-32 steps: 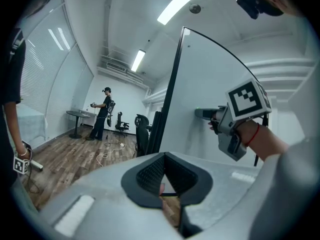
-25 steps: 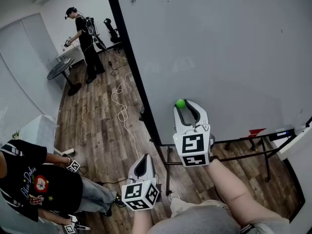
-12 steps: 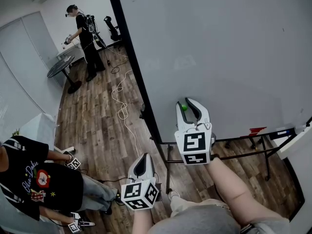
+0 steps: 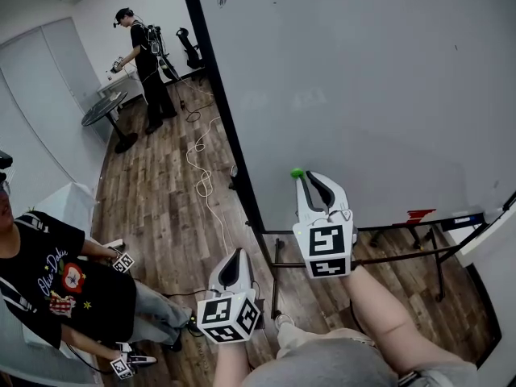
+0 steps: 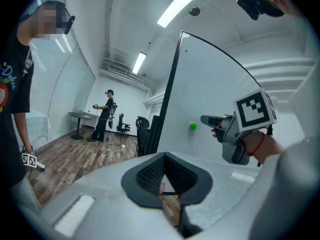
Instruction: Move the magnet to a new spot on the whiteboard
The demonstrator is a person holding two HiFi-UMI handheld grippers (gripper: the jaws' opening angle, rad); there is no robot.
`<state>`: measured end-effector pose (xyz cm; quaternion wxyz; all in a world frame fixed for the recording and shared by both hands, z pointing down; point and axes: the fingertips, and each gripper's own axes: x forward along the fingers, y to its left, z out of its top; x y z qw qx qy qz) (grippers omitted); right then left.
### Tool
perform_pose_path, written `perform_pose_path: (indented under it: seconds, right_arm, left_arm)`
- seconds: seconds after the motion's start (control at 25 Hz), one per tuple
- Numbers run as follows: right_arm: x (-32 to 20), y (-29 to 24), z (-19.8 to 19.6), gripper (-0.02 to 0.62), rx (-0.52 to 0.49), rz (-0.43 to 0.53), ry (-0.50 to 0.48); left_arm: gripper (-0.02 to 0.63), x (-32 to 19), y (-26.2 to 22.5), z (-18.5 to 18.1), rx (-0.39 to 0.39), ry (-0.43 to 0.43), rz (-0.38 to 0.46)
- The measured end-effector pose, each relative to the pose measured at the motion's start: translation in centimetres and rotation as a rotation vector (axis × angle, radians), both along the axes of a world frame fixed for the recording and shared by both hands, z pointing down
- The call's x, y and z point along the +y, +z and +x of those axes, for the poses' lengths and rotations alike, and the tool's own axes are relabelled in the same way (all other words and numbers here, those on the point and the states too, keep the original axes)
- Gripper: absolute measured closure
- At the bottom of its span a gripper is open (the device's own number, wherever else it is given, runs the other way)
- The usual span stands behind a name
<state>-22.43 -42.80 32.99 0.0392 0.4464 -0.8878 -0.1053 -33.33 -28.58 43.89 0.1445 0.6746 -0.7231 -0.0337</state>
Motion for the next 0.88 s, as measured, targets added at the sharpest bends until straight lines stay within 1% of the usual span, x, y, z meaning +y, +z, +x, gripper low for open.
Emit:
perform_pose_path:
  seconds: [0.16,0.64,0.88]
  right_arm:
    - [2.1,0.4,2.0,0.596,-0.01,-0.004,-0.003]
    - [8.1,1.9,7.8,0.597,-0.007,-0.042,-0.023]
    - [10.9,2.8,10.8,0.597,-0.029,-0.064,-0.035]
  left_arm:
    - [0.601,1.4,-0.3,1.5,-0.009,0.004,0.009]
    - [0.602,4.4,-0.9,7.1,-0.025,0.054,0.008]
    - [0.602,5.8,-1.1,10.2,-0.034,0.081,0.014]
